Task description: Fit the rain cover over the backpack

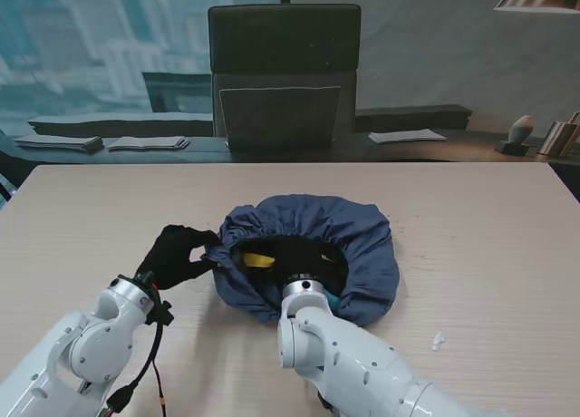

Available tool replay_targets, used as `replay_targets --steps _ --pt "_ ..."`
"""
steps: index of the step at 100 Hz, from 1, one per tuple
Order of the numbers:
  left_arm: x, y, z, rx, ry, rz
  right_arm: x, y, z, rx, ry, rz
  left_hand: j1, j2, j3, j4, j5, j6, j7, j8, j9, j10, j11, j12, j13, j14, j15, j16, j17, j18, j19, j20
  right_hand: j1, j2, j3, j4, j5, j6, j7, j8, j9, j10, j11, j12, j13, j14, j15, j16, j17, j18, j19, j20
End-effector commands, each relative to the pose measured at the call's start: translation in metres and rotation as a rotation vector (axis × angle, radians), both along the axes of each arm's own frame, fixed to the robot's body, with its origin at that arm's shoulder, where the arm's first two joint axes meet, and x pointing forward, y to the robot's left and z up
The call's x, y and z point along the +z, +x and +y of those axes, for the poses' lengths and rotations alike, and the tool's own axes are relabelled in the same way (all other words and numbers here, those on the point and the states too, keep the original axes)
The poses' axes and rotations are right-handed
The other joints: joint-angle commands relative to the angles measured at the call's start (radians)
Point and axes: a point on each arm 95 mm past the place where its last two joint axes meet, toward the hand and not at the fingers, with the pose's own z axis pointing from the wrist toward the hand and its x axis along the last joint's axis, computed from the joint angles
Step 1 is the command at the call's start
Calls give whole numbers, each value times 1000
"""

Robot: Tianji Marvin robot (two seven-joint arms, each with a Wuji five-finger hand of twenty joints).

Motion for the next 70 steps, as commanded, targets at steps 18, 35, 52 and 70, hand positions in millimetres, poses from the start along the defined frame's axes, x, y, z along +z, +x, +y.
replay_targets --steps 18,35,52,70 --pt "12 6 -15 36 -255 -33 0 -2 1 121 79 142 29 1 149 -17 86 -126 84 72 23 -8 -12 30 6 0 28 27 -27 -12 32 15 58 160 -48 14 -54 -11 -45 -30 62 47 -117 -131 51 14 -183 -67 -131 -20 -63 -34" --pt "-4 17 -8 82 -139 -5 10 -10 -12 293 195 371 22 20 130 -16 72 -142 74 69 14 -18 -14 28 9 -7 25 24 -25 -11 38 18 -150 483 -380 206 -439 45 -549 165 -585 52 -158 -176 -597 -57 -435 -127 -699 -139 -338 -88" --pt "-11 22 -7 107 -144 11 33 -13 -30 374 185 411 55 38 66 -1 60 -139 78 62 1 -15 -1 22 13 0 33 27 -16 -6 43 19 -155 586 -670 264 -662 -18 -485 86 -814 6 -189 -195 -803 -145 -584 -196 -775 -195 -500 -117" --pt "-6 17 -5 124 -202 -15 56 -18 -60 509 70 326 54 30 74 1 69 -132 78 55 10 -7 -2 15 25 11 32 25 -7 5 52 24 -153 563 -457 250 -418 -63 -403 87 -615 -34 -230 -215 -732 -149 -577 -194 -776 -173 -488 -101"
